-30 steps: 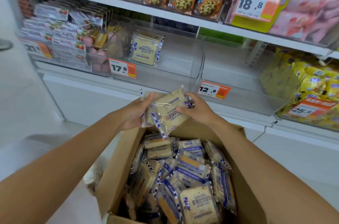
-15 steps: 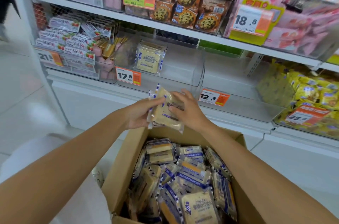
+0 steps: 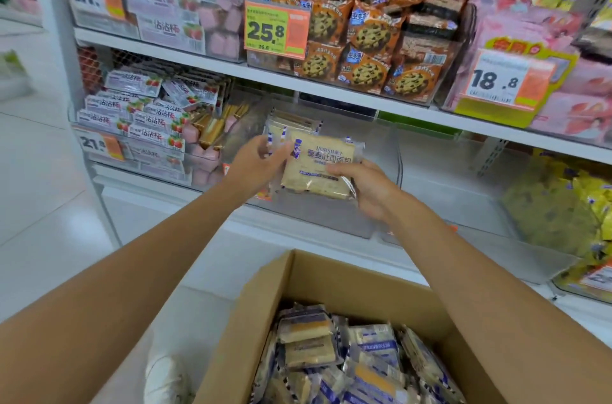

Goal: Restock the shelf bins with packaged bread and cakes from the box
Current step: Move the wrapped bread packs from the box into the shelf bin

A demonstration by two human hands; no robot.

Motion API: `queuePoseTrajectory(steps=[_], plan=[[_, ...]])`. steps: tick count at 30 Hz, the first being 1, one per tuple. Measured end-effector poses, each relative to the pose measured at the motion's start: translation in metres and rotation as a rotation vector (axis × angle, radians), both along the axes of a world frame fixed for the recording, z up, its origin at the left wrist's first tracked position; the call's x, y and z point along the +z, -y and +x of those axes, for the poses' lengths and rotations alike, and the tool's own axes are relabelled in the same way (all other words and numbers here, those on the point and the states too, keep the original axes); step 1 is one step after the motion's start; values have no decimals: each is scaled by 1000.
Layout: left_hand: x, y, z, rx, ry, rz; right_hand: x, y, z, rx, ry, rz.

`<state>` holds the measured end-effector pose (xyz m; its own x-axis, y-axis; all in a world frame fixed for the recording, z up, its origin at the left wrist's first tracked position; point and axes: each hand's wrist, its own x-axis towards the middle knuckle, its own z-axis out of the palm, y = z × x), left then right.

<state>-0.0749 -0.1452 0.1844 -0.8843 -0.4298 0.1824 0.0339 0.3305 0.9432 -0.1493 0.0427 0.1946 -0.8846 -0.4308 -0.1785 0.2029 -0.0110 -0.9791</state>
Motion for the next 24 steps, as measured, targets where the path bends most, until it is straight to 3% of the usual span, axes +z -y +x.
queuePoseTrajectory(steps=[5, 7, 10, 15, 17, 19, 21, 24], plan=[[-17, 69, -52, 367, -75, -442, -10, 51, -75, -61, -78, -97], [-29, 82, -62, 406, -82, -553, -29, 72, -99, -10, -167, 94], [-42, 90, -69, 440, -125, -664, -65, 99, -128, 40, -289, 481], [-53, 100, -71, 424, -232, -611, -80, 125, -137, 3, -412, 542], [-57, 102, -71, 415, -253, -573, -74, 120, -131, -13, -595, 702], [-59, 103, -72, 432, -254, -543, -68, 112, -125, 103, -970, 1012], [-60, 103, -73, 446, -248, -527, -66, 110, -130, 321, -1329, 1186], [-61, 102, -72, 448, -254, -532, -71, 116, -148, 418, -1520, 1257]])
